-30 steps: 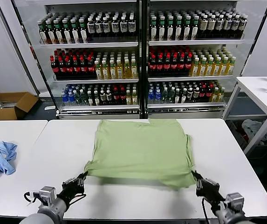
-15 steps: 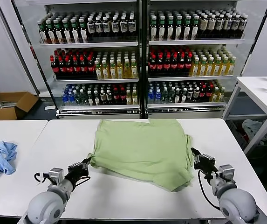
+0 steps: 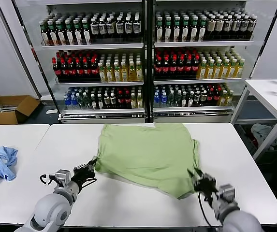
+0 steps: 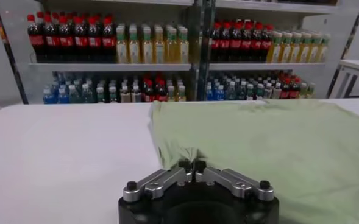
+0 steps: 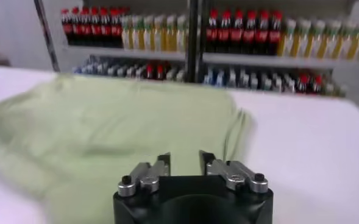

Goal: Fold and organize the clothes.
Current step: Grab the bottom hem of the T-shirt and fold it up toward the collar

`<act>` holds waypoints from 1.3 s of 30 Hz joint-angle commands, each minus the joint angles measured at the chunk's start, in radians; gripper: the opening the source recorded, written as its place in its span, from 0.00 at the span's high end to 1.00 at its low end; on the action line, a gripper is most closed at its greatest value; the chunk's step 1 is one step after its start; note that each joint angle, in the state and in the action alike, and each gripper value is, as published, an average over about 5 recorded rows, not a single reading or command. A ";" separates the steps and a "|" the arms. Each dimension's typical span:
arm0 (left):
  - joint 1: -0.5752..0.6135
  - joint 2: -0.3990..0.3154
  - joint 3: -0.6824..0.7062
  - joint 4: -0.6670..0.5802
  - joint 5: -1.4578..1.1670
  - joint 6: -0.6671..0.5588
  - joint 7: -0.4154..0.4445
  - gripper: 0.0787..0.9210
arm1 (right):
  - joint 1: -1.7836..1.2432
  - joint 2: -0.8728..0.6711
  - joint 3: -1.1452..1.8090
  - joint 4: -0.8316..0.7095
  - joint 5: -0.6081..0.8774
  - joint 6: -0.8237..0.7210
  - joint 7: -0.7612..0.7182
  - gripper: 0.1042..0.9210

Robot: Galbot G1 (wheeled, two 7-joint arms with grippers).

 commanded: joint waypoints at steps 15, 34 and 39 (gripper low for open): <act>0.031 0.001 0.006 -0.031 0.011 -0.002 0.000 0.99 | 0.000 0.057 0.008 -0.028 -0.017 0.016 -0.015 0.40; -0.027 0.029 -0.001 -0.010 -0.014 -0.003 0.007 0.99 | 0.115 -0.022 0.038 -0.027 -0.020 0.056 -0.015 1.00; -0.090 0.028 0.035 0.045 -0.033 -0.001 0.007 0.99 | 0.258 -0.051 -0.002 -0.116 0.014 0.053 -0.012 1.00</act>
